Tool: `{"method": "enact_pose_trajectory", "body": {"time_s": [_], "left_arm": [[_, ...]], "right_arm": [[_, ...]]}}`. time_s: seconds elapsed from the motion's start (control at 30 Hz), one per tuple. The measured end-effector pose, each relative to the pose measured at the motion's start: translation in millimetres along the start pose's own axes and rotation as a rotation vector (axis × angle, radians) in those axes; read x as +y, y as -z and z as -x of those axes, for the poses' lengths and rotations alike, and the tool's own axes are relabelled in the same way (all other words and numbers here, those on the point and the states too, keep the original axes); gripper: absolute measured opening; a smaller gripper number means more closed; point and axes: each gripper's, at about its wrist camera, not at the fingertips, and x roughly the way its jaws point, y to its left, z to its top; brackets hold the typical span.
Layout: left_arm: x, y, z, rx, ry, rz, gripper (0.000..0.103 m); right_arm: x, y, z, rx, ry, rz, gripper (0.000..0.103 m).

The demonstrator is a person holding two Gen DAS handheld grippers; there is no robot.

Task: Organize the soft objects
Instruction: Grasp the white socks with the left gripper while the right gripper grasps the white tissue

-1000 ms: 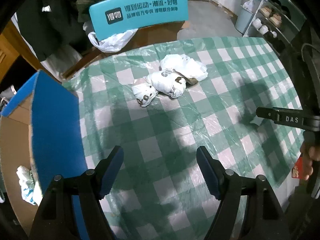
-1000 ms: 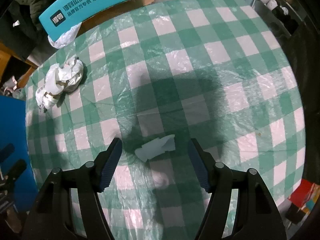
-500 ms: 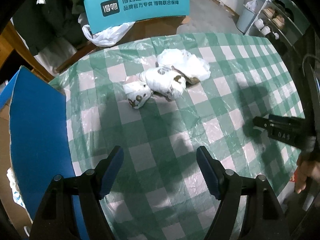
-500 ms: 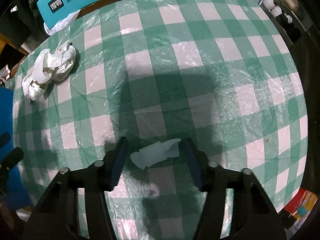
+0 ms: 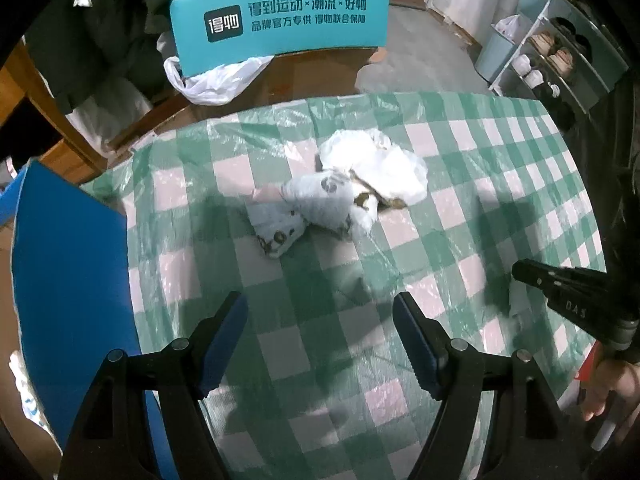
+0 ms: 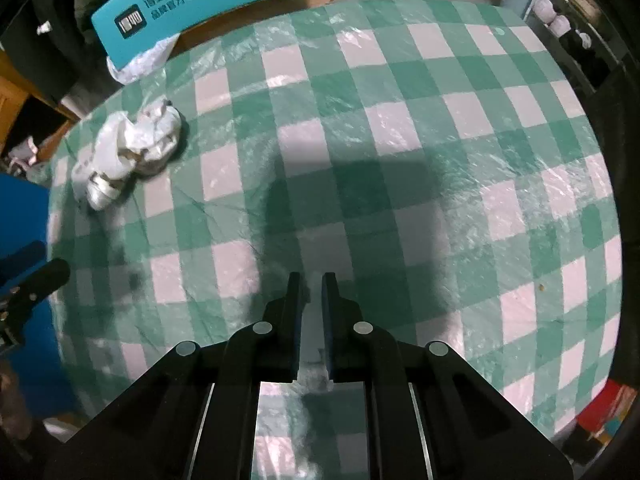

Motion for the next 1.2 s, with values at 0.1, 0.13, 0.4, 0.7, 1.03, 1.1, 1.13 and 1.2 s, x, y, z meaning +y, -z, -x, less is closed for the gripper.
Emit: {"method": "enact_pose_trajectory", "body": {"time_s": [0.1,0.13,0.4,0.7,1.03,1.1,1.13,1.2], "left_arm": [[0.4,-7.3,0.5,-0.014,0.004,-0.002,0.077],[0.5,-10.0,0.6,-0.019,0.008,-0.004,0.077],[-11.5,-22.5,-1.1,-0.045,0.016,-0.058,0.081],[-26.4,-39.0,-16.7,-0.039,-0.028,-0.122,0.081],[-32.4,-56.2,-54.4,-0.004,-0.112,-0.193,0.082],[-35.4,-56.0,-58.5,-0.006,-0.131,-0.221,0.082],[-36.3,-55.8,-59.7,-0.008,-0.133,-0.228,0.082],[-36.5,-55.2,-60.9,-0.015,-0.124,-0.225,0.082]], "right_arm": [[1.2,-3.3,-3.7,0.015,-0.007,-0.001,0.009],[1.7,-5.1,-3.7,0.010,-0.005,-0.004,0.010],[8.6,3.8,-1.0,0.031,0.029,0.009,0.033],[16.0,5.0,-17.3,0.054,0.115,0.047,0.032],[24.3,12.8,-16.8,0.025,0.133,0.070,0.017],[19.1,13.6,-14.0,0.016,0.119,0.065,0.016],[16.6,13.6,-12.3,0.012,0.113,0.061,0.015],[7.9,13.8,-4.9,0.005,0.098,0.056,0.015]]}}
